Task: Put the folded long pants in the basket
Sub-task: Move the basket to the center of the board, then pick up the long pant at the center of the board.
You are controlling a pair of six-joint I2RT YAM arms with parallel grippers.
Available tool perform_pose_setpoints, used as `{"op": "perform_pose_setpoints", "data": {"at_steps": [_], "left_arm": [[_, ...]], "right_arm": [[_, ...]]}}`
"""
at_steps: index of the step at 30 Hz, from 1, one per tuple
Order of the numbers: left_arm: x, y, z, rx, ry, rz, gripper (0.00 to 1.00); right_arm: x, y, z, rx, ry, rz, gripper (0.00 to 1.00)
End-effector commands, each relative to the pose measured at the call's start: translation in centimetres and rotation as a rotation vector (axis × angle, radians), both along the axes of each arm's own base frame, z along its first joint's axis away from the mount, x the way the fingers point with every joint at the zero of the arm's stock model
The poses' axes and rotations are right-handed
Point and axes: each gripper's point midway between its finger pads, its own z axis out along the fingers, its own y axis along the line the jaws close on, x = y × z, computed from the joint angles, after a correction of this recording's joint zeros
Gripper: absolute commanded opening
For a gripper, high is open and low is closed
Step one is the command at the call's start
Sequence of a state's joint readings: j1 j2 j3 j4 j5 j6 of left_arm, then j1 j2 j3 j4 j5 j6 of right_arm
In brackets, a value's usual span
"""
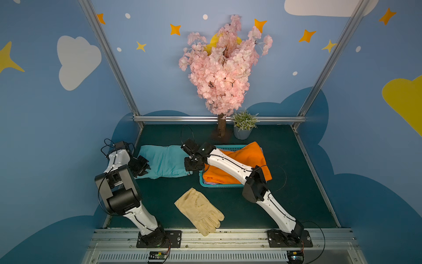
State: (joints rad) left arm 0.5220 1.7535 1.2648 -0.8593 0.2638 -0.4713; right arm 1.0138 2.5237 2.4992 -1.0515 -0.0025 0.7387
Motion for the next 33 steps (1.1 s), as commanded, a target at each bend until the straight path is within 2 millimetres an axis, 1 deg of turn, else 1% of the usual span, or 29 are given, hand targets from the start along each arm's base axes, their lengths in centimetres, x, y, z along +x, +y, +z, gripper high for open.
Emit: {"op": "perform_pose_setpoints", "data": {"at_steps": [1,2,7,8,9,11,12,13,15,17,18,20,22,26,29,33], "left_arm": [[0.0,-0.2,0.7,-0.007,-0.021,0.000,0.27],[0.0,-0.2,0.6,-0.007,-0.020,0.000,0.27],[0.0,-0.3,0.8,-0.004,-0.026,-0.005,0.28],[0.0,-0.3,0.9,-0.001,-0.029,-0.007,0.28],[0.1,-0.4,0.9,0.000,-0.032,-0.010,0.28],[0.2,-0.6,1.0,-0.008,-0.039,-0.019,0.28],[0.3,-0.7,1.0,-0.008,-0.042,-0.022,0.28],[0.3,-0.7,1.1,-0.006,-0.043,-0.026,0.28],[0.3,-0.8,1.1,-0.004,-0.042,-0.028,0.28],[0.3,-0.8,1.1,-0.005,-0.043,-0.031,0.29],[0.3,-0.8,1.0,-0.005,-0.039,-0.031,0.29],[0.2,-0.9,1.0,-0.005,-0.036,-0.031,0.29],[0.2,-1.0,0.9,-0.001,-0.032,-0.037,0.29],[0.3,-1.2,0.7,-0.006,-0.027,-0.044,0.29],[0.4,-1.3,0.8,-0.010,-0.031,-0.044,0.29],[0.4,-1.5,0.8,-0.010,-0.033,-0.048,0.30]], "right_arm": [[0.7,-10.8,-6.9,-0.451,0.080,-0.034,0.47],[0.9,-11.3,-6.9,-0.470,0.075,-0.040,0.47],[2.9,-15.6,-5.9,-0.561,0.083,-0.135,0.49],[3.6,-17.0,-5.3,-0.581,0.080,-0.172,0.51],[4.2,-17.7,-4.7,-0.562,0.098,-0.185,0.53],[5.0,-17.2,-3.5,-0.460,0.123,-0.139,0.54],[5.3,-16.4,-2.6,-0.404,0.120,-0.124,0.56],[5.4,-15.2,-2.0,-0.334,0.116,-0.098,0.58],[4.8,-11.3,-0.9,-0.129,0.146,-0.029,0.61],[3.9,-6.8,0.0,0.097,0.197,0.024,0.61],[3.7,-5.2,0.1,0.166,0.211,0.035,0.62],[3.4,-2.6,0.2,0.239,0.218,0.044,0.62],[3.6,-0.8,-0.1,0.274,0.221,0.048,0.62],[4.4,1.7,-1.8,0.352,0.253,0.006,0.63],[5.6,2.9,-3.6,0.388,0.250,-0.022,0.63],[6.3,3.4,-6.2,0.404,0.295,-0.062,0.62]]}}
